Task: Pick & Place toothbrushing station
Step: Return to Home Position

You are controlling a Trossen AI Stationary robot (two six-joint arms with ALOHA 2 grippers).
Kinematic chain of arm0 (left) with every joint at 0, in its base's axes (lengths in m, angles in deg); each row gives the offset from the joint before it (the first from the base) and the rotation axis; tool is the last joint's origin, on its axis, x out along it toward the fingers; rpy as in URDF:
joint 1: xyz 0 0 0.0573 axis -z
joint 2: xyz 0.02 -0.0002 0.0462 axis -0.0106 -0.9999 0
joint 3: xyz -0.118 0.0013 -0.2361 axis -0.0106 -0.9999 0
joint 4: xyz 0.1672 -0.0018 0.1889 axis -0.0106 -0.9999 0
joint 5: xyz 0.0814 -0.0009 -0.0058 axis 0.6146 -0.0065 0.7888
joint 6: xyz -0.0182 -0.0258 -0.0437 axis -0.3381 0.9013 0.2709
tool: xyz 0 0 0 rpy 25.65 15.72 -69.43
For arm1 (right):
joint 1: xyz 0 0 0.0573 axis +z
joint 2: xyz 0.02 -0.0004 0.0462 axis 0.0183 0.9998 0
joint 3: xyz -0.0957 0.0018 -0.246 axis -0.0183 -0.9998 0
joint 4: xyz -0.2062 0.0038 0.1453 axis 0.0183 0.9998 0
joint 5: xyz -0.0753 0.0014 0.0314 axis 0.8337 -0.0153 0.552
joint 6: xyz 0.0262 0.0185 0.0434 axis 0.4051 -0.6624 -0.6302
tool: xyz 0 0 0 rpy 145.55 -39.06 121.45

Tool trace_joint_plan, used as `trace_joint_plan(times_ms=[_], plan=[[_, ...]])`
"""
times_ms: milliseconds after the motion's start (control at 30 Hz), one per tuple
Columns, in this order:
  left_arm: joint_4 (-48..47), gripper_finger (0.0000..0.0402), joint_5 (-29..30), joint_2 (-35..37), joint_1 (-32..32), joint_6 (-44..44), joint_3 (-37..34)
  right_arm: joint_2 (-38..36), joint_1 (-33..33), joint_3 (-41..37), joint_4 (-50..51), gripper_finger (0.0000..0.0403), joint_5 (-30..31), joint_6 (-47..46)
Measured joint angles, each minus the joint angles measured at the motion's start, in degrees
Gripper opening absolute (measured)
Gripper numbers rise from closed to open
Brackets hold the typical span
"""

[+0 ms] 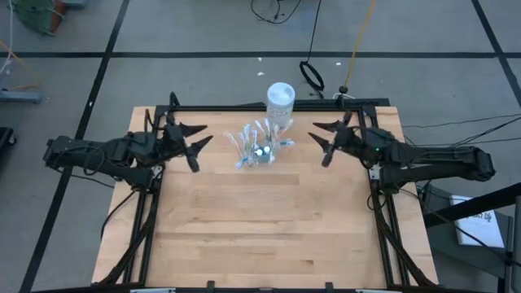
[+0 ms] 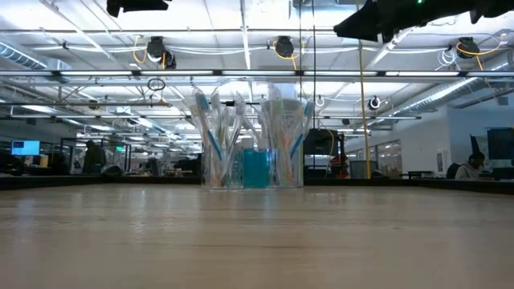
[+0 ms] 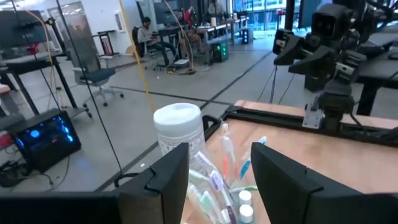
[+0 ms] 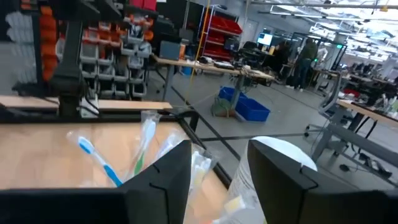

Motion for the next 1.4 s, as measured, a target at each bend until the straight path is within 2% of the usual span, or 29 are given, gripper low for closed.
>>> trace_joint_plan(times_ms=[333,467,733,833,967,1067,1200,1400], plan=[[-2.8,0.0179,-0.06,-0.13,0.0,-2.24,0.0,-0.49,0.0,0.0,0.38,0.0149,0.04,-2.65],[-3.62,0.0179,-0.04,1.87,0.0,-2.16,0.0,-2.15,0.0,0.0,1.9,0.015,0.08,-3.6],[-11.15,0.0179,-0.95,7.65,-0.02,2.23,0.0,-8.51,0.02,0.0,9.49,0.0151,-0.18,-5.09],[-13.35,0.0179,-6.59,10.02,-0.01,2.08,-0.02,-11.23,0.02,0.0,14.33,0.0151,-5.2,-4.9],[-14.24,0.0179,-16.41,13.14,0.0,-0.83,-0.09,-14.21,0.04,0.0,16.94,0.0153,-16.74,-4.64],[-14.1,0.018,-18.45,15.22,-0.02,-1.93,-1.55,-16.72,0.04,0.0,19.85,0.0151,-22.53,-6.57],[-12.25,0.018,-18.12,18.82,-0.02,-3.78,-5.64,-19.85,0.04,-0.1,24.53,0.0151,-25.57,-9.35],[-0.76,0.0179,-21.01,25.85,-0.02,-8.83,-14.11,-23.63,0.04,-7.05,21.78,0.0149,-25.7,-11.73]])
